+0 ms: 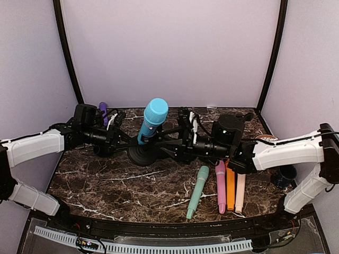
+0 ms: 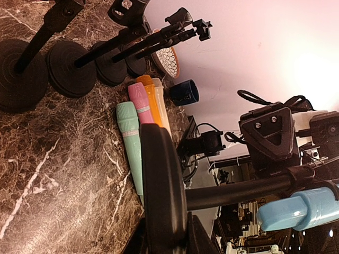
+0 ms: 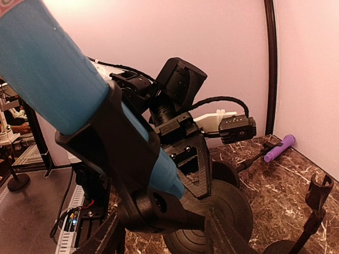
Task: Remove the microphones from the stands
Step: Pass from the left arm to the right
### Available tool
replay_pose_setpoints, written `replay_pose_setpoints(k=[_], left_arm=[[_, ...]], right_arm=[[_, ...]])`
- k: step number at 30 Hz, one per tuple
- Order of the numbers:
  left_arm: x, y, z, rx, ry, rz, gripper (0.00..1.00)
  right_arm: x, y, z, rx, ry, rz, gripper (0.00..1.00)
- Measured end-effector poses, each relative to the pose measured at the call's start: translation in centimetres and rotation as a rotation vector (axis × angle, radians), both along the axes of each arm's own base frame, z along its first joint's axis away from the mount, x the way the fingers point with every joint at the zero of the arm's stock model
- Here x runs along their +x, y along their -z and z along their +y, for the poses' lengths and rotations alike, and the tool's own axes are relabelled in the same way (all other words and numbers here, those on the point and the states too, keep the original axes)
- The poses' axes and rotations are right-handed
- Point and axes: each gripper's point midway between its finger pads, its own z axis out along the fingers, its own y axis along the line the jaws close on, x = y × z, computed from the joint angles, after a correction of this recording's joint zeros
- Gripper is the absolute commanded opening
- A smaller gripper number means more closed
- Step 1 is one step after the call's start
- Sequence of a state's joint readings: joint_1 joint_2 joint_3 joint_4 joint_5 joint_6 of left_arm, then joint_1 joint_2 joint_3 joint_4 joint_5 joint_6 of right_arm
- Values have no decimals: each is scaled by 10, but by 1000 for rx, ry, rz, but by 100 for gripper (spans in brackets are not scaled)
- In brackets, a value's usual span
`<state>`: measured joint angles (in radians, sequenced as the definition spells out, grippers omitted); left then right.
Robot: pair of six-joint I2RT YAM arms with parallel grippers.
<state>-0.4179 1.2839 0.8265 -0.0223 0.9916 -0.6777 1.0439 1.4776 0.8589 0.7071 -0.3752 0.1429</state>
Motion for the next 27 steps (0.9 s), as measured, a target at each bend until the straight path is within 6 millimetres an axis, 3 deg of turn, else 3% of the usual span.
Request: replay_pose_setpoints(k=[16,22,27], left_arm=[[-3,6,-2,-7,21,25,0],[-4,7,-3,-10,27,32,0],[-9,17,-1,5,23,140,1]], right_arm=[[-4,-4,8,14,-28,-16,42],[-5,-11,11,28,-38,-41,20],[3,-10,10,11,-3,-100,1]])
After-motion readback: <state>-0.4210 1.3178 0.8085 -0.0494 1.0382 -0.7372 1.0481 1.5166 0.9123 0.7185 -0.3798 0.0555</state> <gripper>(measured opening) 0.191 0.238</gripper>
